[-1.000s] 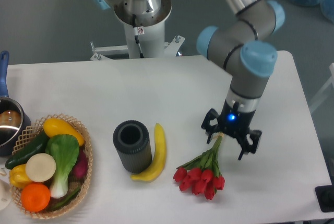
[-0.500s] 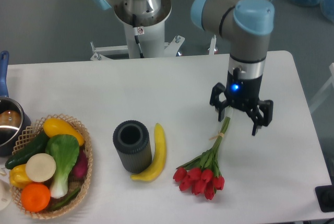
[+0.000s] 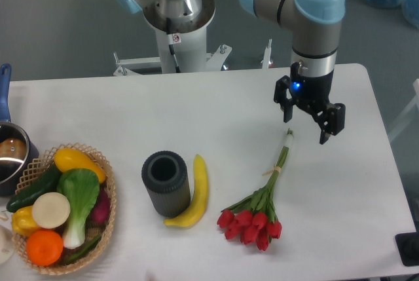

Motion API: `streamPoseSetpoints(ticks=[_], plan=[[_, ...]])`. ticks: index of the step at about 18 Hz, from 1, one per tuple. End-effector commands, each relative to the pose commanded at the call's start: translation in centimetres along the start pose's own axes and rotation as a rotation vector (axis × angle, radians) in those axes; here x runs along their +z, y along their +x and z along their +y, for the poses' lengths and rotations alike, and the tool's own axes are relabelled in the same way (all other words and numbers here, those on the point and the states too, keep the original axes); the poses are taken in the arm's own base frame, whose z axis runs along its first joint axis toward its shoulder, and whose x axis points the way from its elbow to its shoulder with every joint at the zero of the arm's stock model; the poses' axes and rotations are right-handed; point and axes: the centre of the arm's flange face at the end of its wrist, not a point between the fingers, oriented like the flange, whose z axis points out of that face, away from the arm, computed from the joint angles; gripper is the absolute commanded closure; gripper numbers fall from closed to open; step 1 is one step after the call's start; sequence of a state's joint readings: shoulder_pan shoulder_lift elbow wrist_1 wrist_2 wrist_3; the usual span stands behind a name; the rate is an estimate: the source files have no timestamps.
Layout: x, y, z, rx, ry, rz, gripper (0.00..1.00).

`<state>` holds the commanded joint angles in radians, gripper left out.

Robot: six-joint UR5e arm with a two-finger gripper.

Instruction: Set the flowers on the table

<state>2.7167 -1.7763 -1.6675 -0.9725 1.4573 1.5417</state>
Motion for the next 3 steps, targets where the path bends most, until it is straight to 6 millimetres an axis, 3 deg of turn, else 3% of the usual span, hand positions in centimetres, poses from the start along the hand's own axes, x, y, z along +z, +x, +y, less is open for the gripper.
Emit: streamPoseSetpoints(ticks=[3], plan=[[0.11, 0.00, 0.36, -0.006, 0.000, 0.002, 0.00]])
